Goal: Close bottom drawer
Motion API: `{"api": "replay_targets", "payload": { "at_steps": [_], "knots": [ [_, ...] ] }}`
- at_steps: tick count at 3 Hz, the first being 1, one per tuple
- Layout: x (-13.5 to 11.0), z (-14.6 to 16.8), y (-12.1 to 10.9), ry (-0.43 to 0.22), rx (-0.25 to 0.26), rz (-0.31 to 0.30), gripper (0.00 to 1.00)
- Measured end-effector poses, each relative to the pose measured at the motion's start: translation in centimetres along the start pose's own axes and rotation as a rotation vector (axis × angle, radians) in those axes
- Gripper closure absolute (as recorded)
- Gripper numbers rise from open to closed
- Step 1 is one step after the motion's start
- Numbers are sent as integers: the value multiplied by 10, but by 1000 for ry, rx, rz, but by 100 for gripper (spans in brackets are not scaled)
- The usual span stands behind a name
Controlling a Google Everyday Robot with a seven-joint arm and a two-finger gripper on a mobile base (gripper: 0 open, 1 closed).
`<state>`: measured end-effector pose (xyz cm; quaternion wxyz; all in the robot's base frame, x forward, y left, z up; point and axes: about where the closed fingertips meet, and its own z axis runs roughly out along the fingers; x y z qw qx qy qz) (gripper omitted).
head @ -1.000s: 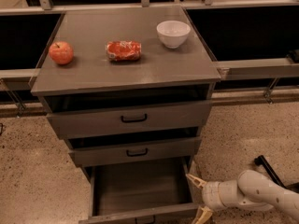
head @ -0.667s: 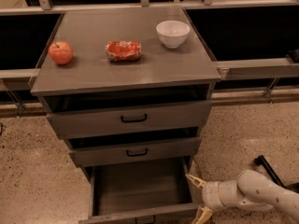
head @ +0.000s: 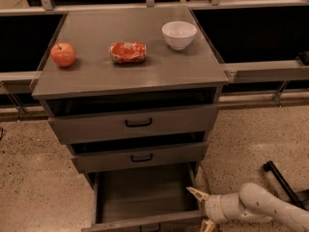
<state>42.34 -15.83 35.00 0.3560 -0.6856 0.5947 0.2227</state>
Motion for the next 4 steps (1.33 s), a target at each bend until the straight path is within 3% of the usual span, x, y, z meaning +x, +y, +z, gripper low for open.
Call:
{"api": "replay_targets", "payload": {
  "at_steps": [1, 2, 3, 4],
  "knots": [
    [17, 19, 8, -14, -8, -77, 0],
    [17, 19, 8, -14, -8, -77, 0],
    [33, 41, 10, 17, 4, -86, 3],
    [47, 59, 13, 61, 21, -85, 12]
  ]
}}
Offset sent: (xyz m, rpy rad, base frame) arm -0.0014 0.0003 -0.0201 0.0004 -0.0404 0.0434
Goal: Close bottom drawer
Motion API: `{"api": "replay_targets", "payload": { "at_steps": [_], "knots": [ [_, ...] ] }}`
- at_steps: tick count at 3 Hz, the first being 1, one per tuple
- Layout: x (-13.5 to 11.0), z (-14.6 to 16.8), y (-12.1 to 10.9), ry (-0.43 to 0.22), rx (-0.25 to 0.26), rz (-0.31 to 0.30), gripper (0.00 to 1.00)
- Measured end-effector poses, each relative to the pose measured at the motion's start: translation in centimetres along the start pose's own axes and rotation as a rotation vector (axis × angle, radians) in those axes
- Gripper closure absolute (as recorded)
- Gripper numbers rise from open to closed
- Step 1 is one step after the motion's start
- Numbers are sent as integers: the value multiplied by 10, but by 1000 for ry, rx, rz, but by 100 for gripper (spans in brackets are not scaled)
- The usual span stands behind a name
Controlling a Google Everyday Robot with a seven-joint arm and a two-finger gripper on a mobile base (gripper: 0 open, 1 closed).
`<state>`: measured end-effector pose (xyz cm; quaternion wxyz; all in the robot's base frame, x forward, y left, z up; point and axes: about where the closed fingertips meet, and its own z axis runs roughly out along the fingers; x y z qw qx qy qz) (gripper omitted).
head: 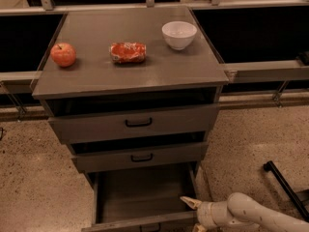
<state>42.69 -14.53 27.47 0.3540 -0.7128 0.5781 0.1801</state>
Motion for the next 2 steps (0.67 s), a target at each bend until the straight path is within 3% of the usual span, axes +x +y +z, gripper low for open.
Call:
{"api": "replay_targets", "payload": {
  "at_steps": [2],
  "knots": [
    [27, 18, 25, 58, 6, 87, 62]
  ]
}}
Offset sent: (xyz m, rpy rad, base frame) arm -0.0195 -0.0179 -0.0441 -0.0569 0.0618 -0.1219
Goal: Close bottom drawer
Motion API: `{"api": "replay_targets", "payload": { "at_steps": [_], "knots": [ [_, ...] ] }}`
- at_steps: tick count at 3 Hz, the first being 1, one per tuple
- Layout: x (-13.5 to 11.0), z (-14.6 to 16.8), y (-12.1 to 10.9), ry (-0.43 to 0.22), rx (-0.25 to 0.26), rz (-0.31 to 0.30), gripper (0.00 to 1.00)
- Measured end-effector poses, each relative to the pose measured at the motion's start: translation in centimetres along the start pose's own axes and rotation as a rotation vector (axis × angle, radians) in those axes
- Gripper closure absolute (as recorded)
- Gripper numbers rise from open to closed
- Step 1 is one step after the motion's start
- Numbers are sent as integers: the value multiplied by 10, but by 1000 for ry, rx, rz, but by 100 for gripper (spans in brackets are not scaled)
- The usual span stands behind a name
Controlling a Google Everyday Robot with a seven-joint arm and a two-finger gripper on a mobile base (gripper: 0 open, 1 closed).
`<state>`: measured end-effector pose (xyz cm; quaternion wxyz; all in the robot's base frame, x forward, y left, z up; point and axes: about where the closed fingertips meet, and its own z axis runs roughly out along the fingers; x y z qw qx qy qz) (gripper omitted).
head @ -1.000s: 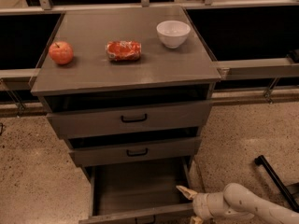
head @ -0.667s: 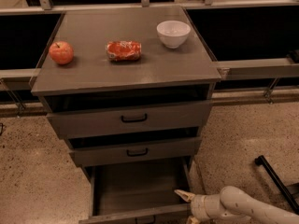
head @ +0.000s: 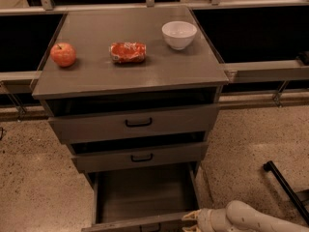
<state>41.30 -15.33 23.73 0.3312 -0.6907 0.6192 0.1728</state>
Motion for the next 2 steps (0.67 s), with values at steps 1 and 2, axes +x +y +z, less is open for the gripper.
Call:
{"api": "replay_targets", "payload": {
  "at_steps": [1, 2],
  "knots": [
    [8, 7, 4, 8, -2, 4, 85],
    [18, 20, 11, 4, -19, 14, 100]
  ]
}}
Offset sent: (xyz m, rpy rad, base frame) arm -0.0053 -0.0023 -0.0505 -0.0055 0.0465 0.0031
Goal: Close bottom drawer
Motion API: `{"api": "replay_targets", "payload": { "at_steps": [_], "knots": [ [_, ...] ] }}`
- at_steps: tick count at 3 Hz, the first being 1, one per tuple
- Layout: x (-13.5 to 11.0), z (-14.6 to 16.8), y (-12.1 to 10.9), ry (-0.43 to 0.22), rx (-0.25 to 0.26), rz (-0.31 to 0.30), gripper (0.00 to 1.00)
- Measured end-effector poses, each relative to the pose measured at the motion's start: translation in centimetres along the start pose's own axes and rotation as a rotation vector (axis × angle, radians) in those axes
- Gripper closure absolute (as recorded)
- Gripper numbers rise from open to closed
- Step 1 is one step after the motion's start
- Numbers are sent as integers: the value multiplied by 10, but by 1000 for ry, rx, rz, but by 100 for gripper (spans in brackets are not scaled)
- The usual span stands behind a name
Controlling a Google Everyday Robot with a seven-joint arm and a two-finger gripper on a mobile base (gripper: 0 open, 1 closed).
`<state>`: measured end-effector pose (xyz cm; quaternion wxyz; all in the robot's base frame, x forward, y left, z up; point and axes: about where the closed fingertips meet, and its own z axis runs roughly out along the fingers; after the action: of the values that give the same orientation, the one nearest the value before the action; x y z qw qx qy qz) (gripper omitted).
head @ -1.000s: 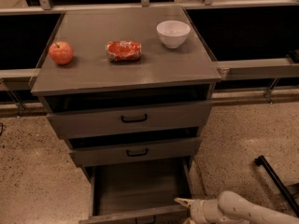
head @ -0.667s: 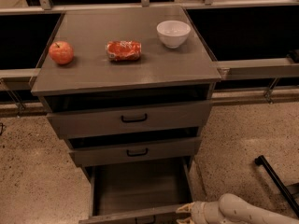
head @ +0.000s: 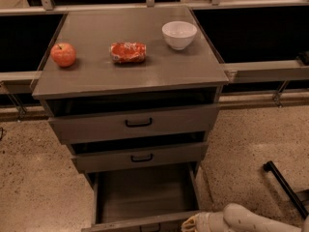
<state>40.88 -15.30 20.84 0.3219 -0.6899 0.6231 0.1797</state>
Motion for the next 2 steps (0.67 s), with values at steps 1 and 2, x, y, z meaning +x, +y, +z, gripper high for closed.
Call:
{"api": "replay_targets", "payload": {
  "at_steps": [1, 2],
  "knots": [
    [7, 9, 6, -6, -7, 5, 100],
    [11, 19, 8, -15, 3, -5, 100]
  ]
}}
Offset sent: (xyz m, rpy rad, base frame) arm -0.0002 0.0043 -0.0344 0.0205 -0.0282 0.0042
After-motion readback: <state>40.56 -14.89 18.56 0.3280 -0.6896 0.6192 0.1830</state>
